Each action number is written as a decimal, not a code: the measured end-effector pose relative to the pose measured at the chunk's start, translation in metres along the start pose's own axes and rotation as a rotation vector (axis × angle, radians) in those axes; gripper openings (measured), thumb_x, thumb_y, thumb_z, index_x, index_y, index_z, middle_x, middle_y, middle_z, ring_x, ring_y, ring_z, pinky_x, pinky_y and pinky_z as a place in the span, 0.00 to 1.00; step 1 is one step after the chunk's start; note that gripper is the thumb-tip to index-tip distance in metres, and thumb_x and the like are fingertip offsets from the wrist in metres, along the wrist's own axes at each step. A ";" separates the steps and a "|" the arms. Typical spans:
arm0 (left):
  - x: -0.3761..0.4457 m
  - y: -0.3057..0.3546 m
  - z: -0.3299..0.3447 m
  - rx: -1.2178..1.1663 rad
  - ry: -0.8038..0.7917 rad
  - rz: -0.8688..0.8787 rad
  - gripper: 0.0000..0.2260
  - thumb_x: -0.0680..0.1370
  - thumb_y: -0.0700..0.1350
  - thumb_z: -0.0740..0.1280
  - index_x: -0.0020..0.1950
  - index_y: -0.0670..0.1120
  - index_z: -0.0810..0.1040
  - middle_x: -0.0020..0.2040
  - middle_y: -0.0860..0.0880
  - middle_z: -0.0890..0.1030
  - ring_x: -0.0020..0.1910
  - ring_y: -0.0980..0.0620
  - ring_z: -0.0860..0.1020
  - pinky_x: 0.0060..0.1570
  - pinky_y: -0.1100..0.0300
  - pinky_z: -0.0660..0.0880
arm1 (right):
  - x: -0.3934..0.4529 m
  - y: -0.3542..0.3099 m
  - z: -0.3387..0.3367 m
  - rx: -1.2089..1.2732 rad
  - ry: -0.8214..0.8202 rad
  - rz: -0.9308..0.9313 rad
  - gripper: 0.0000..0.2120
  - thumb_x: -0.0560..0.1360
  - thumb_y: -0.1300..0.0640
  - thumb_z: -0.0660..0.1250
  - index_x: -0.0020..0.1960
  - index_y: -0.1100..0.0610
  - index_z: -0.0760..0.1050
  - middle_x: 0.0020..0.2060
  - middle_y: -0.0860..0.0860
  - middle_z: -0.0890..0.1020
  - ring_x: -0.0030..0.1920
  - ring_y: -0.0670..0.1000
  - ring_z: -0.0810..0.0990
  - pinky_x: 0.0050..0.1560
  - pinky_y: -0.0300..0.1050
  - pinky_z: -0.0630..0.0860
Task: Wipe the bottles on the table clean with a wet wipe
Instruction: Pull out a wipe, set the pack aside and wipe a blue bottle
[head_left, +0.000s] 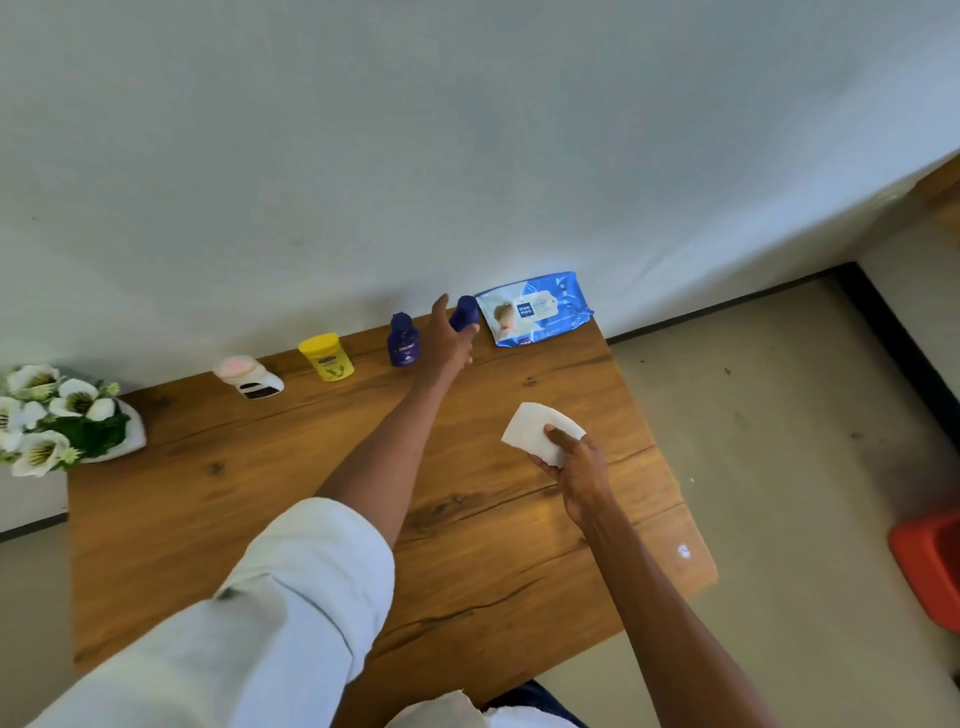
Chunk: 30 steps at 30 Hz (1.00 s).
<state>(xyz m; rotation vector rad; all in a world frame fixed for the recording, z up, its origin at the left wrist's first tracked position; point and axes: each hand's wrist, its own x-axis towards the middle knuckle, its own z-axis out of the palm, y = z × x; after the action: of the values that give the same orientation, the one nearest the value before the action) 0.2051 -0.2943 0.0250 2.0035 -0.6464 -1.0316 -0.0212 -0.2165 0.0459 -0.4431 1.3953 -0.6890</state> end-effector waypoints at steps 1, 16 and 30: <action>0.004 0.000 -0.002 0.008 0.010 -0.010 0.29 0.80 0.44 0.69 0.79 0.50 0.61 0.63 0.44 0.80 0.34 0.53 0.78 0.19 0.71 0.68 | -0.001 0.001 0.000 -0.012 -0.003 0.000 0.10 0.77 0.64 0.70 0.58 0.62 0.77 0.57 0.60 0.81 0.57 0.58 0.81 0.42 0.48 0.84; -0.058 -0.025 -0.031 -0.071 -0.128 0.111 0.16 0.73 0.57 0.74 0.53 0.50 0.77 0.42 0.52 0.80 0.42 0.50 0.79 0.44 0.51 0.76 | -0.023 0.009 -0.012 -0.040 0.026 -0.038 0.13 0.76 0.64 0.70 0.59 0.64 0.76 0.55 0.60 0.81 0.54 0.59 0.82 0.38 0.46 0.82; -0.206 -0.120 -0.155 -0.862 -0.108 -0.222 0.15 0.79 0.56 0.69 0.54 0.46 0.73 0.39 0.46 0.80 0.37 0.43 0.83 0.37 0.51 0.81 | -0.111 0.061 0.043 -0.127 -0.135 -0.109 0.06 0.78 0.63 0.67 0.54 0.59 0.79 0.50 0.56 0.83 0.51 0.56 0.81 0.50 0.52 0.78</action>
<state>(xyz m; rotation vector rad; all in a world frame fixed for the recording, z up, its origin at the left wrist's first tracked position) 0.2333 -0.0157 0.0753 1.2735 0.0092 -1.2735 0.0282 -0.1020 0.0937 -0.6589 1.2979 -0.6487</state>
